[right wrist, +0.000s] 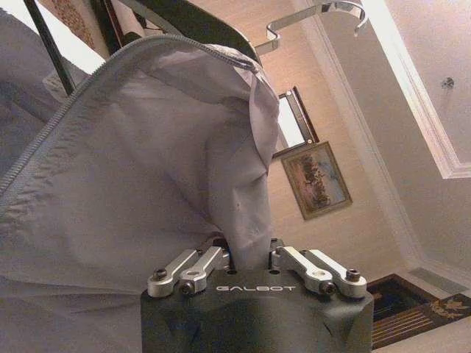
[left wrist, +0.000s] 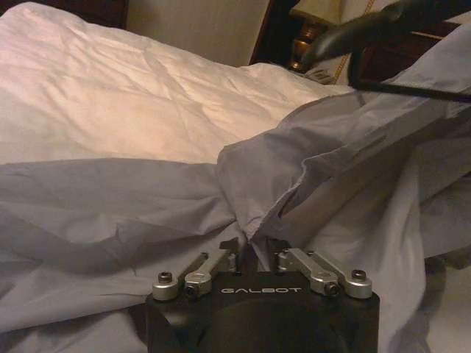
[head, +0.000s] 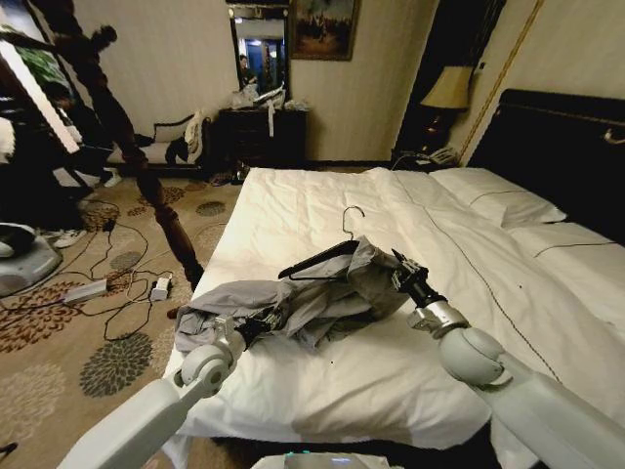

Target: Pick up the clothes from the bed and hang them on the clothes hanger.

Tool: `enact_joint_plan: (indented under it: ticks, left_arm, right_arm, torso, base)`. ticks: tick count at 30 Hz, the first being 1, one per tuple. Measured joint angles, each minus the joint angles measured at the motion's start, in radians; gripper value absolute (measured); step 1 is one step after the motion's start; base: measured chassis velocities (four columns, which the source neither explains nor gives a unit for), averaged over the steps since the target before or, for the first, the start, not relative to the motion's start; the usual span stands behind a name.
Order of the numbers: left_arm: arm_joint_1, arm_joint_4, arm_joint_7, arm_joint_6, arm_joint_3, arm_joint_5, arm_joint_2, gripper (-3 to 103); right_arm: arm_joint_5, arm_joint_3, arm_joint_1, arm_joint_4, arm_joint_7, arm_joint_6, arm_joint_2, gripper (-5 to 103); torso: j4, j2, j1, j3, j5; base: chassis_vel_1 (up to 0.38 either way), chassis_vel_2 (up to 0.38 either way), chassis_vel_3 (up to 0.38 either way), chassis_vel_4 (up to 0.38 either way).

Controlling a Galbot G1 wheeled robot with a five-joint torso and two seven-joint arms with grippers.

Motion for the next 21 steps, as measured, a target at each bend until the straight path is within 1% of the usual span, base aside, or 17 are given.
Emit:
enact_joint_plan:
  ticks: [2,5,10,12,13,15,21]
  left_arm:
    - [-0.005,0.006,0.000,0.000,0.003,-0.001,-0.007,20]
    - [-0.020,0.026,-0.002,0.001,0.014,-0.004,-0.033,16]
    - [-0.027,0.039,-0.004,0.001,0.019,-0.005,-0.050,15]
    - [-0.029,0.042,-0.005,0.001,0.020,-0.005,-0.056,6]
    - [-0.028,0.041,-0.005,0.001,0.018,-0.006,-0.056,2]
    - [-0.025,0.036,-0.005,0.001,0.012,-0.009,-0.054,2]
    - [0.001,-0.005,-0.007,-0.007,-0.040,-0.025,-0.014,0]
  right_arm:
    - [0.001,0.000,0.001,0.000,0.000,-0.001,-0.001,18]
    - [0.002,0.000,-0.003,0.005,0.000,-0.003,-0.003,18]
    - [0.002,0.000,-0.006,0.008,0.000,-0.003,-0.003,18]
    - [0.002,0.000,-0.008,0.008,0.000,-0.003,-0.002,18]
    - [0.002,0.000,-0.010,0.009,0.000,-0.003,-0.002,18]
    - [0.002,0.001,-0.011,0.009,0.000,-0.003,-0.002,18]
    - [0.002,0.001,-0.009,0.009,0.001,-0.003,0.003,18]
  torso:
    - [0.0000,0.000,0.000,0.000,0.0000]
    - [0.0000,0.000,0.000,0.000,0.0000]
    - [0.0000,0.000,0.000,0.000,-0.0001]
    - [0.0000,0.000,0.000,0.000,-0.0001]
    - [0.0000,0.000,0.000,0.000,-0.0001]
    - [0.0000,0.000,0.000,0.000,-0.0001]
    - [0.0002,0.000,0.000,0.000,-0.0003]
  base:
    - [0.000,0.000,0.000,0.000]
    - [0.000,0.000,0.000,0.000]
    - [0.000,0.000,0.000,0.000]
    - [0.000,0.000,0.000,0.000]
    - [0.000,0.000,0.000,0.000]
    - [0.000,0.000,0.000,0.000]
    - [0.000,0.000,0.000,0.000]
